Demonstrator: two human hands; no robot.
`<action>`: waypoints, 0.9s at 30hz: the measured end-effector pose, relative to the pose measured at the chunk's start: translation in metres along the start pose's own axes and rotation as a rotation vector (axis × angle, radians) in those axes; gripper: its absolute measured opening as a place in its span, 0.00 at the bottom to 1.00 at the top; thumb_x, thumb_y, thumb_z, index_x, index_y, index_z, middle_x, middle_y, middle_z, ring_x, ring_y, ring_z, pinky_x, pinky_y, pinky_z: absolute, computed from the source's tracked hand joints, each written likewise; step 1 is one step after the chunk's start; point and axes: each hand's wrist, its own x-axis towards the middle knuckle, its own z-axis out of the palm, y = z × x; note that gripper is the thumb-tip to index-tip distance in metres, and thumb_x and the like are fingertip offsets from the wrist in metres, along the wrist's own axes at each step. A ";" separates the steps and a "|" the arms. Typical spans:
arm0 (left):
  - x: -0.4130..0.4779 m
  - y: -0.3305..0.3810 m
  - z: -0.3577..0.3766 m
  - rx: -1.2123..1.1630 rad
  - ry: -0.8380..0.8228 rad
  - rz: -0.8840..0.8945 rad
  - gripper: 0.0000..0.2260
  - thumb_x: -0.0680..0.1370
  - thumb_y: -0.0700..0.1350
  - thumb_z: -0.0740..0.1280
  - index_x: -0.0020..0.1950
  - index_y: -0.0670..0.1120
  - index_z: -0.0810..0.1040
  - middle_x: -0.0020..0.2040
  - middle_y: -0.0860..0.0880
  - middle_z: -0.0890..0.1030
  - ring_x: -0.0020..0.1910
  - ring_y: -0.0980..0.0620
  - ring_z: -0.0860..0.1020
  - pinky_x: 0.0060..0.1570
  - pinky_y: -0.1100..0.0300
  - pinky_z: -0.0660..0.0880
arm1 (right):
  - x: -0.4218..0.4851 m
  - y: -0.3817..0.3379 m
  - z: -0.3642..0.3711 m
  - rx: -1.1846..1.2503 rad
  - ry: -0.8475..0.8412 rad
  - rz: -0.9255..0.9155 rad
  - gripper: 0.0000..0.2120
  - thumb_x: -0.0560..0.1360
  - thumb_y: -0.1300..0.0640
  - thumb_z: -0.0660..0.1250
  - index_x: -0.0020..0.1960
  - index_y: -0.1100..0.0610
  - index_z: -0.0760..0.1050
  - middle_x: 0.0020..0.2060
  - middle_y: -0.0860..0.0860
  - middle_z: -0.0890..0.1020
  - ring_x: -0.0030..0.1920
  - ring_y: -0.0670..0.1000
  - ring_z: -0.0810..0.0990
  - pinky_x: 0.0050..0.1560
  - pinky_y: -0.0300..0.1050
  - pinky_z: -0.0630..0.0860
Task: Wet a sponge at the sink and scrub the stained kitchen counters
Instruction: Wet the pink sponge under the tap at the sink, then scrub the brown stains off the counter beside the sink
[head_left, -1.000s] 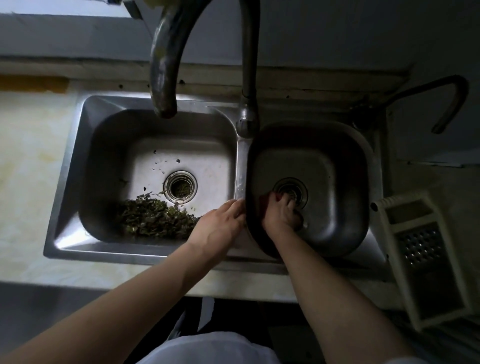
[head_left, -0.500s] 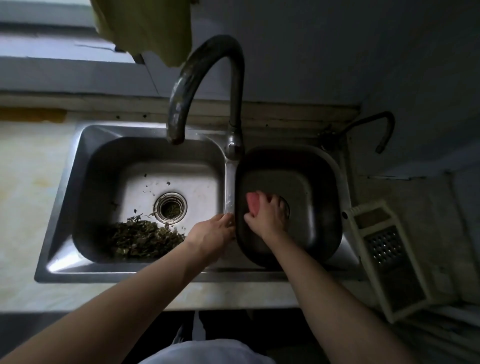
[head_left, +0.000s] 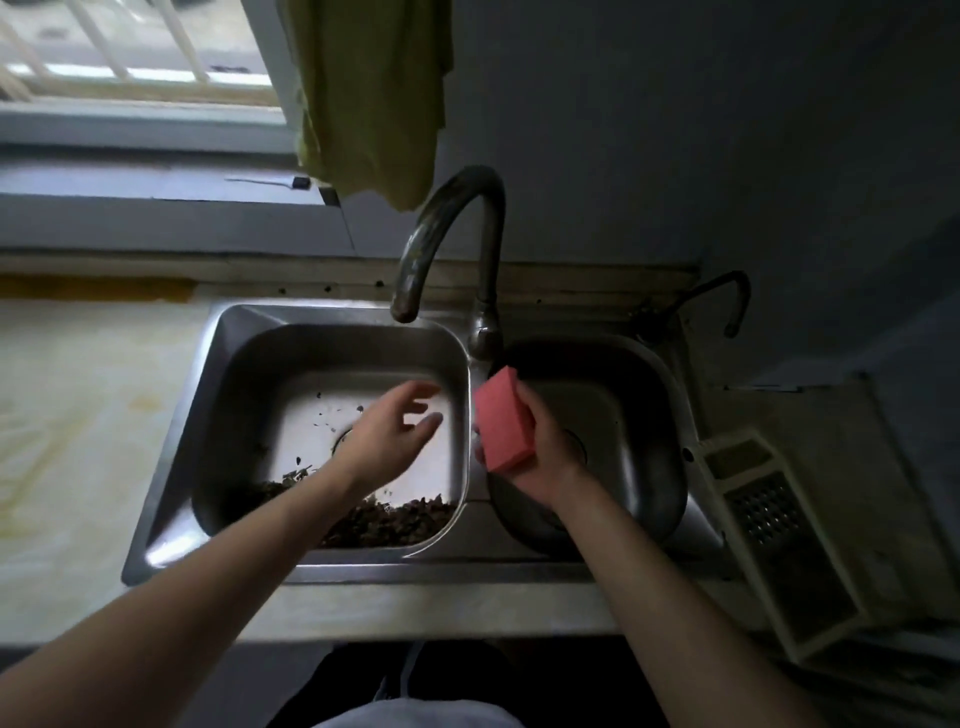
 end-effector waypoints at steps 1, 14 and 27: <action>-0.001 0.002 -0.010 -0.040 0.044 -0.005 0.13 0.79 0.45 0.68 0.64 0.49 0.76 0.60 0.54 0.80 0.58 0.59 0.78 0.59 0.55 0.77 | 0.001 0.002 0.005 0.016 -0.025 0.000 0.26 0.77 0.40 0.66 0.60 0.61 0.80 0.45 0.59 0.82 0.42 0.54 0.80 0.43 0.48 0.75; -0.031 -0.008 -0.104 -0.139 0.334 0.022 0.15 0.81 0.46 0.64 0.68 0.50 0.74 0.63 0.53 0.79 0.62 0.58 0.77 0.63 0.55 0.74 | 0.006 0.015 0.068 0.044 -0.230 -0.020 0.25 0.82 0.42 0.59 0.74 0.53 0.72 0.62 0.59 0.79 0.53 0.58 0.82 0.49 0.53 0.77; -0.100 -0.035 -0.187 -0.215 0.521 -0.002 0.14 0.82 0.43 0.64 0.67 0.53 0.73 0.59 0.57 0.79 0.59 0.63 0.77 0.58 0.65 0.74 | -0.011 0.066 0.184 -0.093 -0.319 0.012 0.21 0.83 0.42 0.57 0.63 0.54 0.79 0.59 0.59 0.82 0.56 0.59 0.81 0.53 0.55 0.77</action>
